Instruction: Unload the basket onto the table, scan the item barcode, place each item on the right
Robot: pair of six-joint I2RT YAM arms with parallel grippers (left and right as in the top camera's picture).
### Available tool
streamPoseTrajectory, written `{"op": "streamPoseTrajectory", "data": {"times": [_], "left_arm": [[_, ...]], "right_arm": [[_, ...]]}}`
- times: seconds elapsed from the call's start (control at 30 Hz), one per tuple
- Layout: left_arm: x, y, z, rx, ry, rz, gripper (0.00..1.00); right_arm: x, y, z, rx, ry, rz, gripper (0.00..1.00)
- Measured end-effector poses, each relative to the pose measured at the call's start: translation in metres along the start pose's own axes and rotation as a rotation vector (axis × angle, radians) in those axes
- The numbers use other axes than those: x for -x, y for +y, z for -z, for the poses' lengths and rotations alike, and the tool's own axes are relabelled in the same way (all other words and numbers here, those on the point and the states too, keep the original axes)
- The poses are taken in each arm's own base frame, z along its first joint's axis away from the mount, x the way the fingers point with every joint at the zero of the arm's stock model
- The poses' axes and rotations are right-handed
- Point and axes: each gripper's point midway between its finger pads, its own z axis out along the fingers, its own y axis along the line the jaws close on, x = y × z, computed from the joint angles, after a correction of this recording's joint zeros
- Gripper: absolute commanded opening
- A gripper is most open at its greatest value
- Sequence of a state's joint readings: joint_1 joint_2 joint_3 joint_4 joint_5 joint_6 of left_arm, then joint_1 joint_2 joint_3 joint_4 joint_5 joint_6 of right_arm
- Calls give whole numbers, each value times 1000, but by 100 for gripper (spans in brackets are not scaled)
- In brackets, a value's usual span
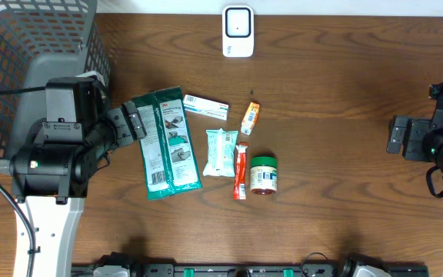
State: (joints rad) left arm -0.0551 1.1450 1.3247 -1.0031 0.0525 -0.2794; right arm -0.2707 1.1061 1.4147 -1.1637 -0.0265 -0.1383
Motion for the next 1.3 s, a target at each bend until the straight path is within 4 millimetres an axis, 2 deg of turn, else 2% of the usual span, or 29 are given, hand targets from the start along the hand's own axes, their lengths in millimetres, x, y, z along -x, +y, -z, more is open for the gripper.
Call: {"op": "streamPoseTrajectory", "data": {"times": [0.67, 0.93, 1.0, 1.17, 1.2, 1.23, 1.27, 1.3], "left_arm": [[-1, 0, 0, 1, 3, 0, 89], [-1, 0, 0, 1, 3, 0, 89], [-1, 0, 0, 1, 3, 0, 89], [-1, 0, 0, 1, 3, 0, 90], [-1, 0, 0, 1, 4, 0, 90], [-1, 0, 0, 1, 3, 0, 89], [-1, 0, 0, 1, 3, 0, 90], [-1, 0, 0, 2, 3, 0, 89]], "right_arm": [[0, 0, 0, 0, -1, 0, 99], [8, 0, 0, 3, -31, 1, 99], [9, 8, 0, 49, -39, -12, 99], [-5, 49, 7, 287, 22, -92, 99], [-5, 55, 9, 321, 24, -99, 88], [-9, 64, 12, 372, 42, -117, 20], [-14, 70, 15, 407, 68, -134, 1], [-16, 71, 16, 417, 76, -142, 1]]}}
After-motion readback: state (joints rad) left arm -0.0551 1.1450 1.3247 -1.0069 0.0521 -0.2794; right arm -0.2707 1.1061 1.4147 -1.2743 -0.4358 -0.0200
